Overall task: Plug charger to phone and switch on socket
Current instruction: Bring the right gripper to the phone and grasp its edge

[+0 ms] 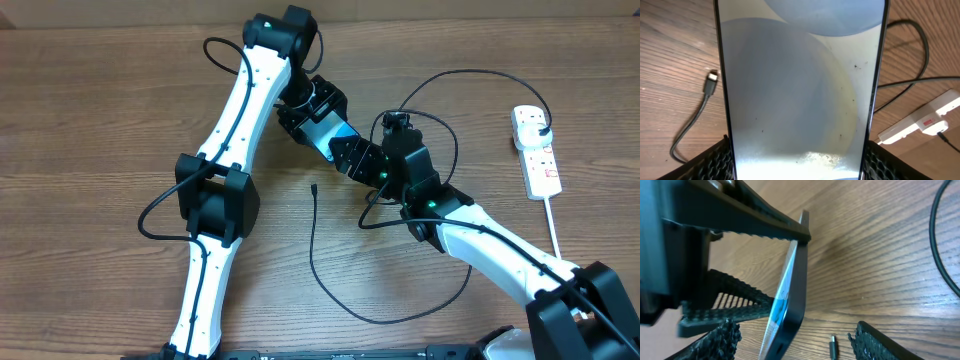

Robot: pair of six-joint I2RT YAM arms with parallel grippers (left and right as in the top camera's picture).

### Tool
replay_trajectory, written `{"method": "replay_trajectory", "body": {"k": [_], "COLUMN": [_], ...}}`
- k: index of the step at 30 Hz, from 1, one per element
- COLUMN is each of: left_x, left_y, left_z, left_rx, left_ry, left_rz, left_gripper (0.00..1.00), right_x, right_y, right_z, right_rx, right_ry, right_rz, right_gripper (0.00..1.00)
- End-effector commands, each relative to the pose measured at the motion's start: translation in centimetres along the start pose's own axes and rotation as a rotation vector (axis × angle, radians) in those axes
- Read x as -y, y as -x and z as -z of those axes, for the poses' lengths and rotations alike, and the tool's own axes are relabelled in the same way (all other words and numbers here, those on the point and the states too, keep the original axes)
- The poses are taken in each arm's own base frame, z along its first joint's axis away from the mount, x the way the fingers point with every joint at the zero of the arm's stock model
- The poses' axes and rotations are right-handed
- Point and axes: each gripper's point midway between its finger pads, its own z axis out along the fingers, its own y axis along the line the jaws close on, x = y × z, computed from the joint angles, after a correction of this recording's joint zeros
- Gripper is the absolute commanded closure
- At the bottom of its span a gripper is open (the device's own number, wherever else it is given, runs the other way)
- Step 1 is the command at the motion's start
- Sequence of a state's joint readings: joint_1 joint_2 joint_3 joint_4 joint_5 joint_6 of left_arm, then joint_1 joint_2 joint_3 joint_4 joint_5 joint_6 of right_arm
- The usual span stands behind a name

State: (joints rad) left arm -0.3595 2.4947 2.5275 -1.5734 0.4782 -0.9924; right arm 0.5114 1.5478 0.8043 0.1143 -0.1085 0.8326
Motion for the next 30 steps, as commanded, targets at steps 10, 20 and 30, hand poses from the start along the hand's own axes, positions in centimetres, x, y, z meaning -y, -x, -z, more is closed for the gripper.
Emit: {"method": "replay_trajectory", "body": {"k": [10, 20, 30], "left_x": [2.2, 2.2, 2.7], "left_y": [-2.9, -3.3, -2.7], "left_z": [1.1, 0.9, 2.6], "left_rx": [0.029, 0.027, 0.072], "left_ry": [-0.038, -0.031, -0.071], "left_rz": [-0.069, -0.077, -0.281], "left_gripper": [0.96, 0.96, 0.0], "right_x": [-0.6, 0.2, 1.5], "right_y": [0.9, 1.2, 2.3], "right_z": [-0.3, -0.3, -0.1], "right_rx": [0.034, 0.055, 0.11], "right_ry": [0.002, -0.04, -0.09], "right_rz": [-0.011, -0.051, -0.118], "right_gripper": [0.32, 0.83, 0.96]}}
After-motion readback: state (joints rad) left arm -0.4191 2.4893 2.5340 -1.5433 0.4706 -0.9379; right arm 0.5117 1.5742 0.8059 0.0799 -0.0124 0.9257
